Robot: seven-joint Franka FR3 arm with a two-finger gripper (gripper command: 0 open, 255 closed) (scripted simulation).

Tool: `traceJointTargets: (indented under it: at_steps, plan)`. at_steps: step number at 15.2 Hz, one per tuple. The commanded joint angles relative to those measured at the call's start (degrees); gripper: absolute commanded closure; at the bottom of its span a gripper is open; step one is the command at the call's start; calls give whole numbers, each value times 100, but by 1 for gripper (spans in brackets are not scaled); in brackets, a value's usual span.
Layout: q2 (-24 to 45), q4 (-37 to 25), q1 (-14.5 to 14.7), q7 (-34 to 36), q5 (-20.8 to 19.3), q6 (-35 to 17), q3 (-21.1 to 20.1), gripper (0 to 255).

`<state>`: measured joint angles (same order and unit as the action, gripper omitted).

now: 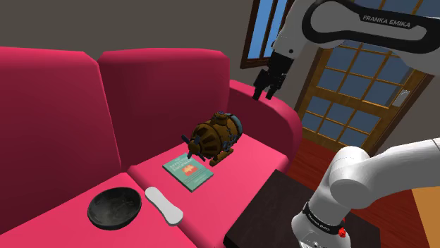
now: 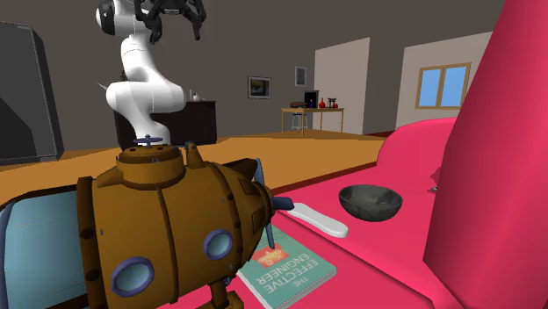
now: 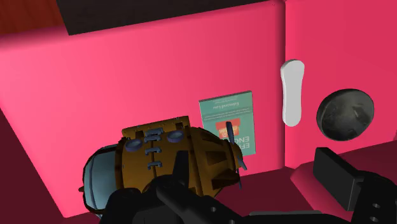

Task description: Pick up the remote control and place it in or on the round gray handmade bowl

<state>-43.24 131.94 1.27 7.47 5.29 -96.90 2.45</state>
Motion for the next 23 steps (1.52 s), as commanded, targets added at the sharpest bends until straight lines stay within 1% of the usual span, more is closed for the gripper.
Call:
traceJointTargets:
  at_steps: [1,7,12,18,23]
  plan:
    - [0,0,0,0,0,0,0,0]
    - [531,475,172,348,160,-931,-481,0]
    - [1173,685,306,650,248,-1716,-879,0]
    - [2160,702,424,1057,233,-2629,-1348,0]
    - [3130,522,486,1483,38,-3320,-1707,0]
